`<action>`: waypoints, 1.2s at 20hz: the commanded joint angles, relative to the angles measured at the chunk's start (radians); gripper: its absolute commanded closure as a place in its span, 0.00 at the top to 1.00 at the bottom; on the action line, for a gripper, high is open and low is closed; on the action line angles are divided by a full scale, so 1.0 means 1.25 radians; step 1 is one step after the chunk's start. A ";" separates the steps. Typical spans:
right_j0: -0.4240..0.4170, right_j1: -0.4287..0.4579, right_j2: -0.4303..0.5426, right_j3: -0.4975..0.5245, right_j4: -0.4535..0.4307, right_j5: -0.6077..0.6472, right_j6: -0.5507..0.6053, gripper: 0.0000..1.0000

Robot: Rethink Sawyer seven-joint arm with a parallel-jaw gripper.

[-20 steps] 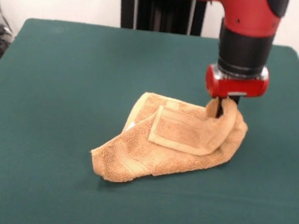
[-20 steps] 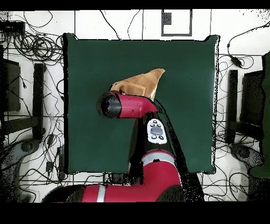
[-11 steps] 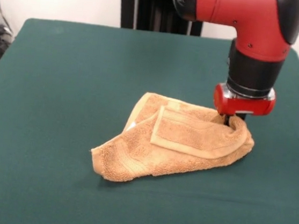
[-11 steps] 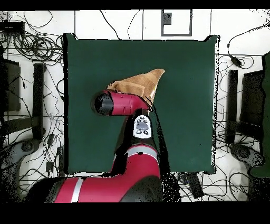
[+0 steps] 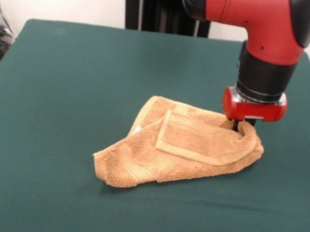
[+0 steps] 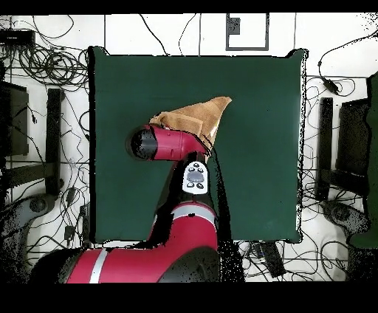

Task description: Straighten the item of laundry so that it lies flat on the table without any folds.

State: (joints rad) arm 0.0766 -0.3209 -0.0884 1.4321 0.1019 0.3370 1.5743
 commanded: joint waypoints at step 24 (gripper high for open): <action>0.092 -0.056 -0.040 0.038 0.116 0.008 0.251 0.00</action>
State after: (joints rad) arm 0.1476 -0.4370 -0.1558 1.4416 0.1800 0.3368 1.5745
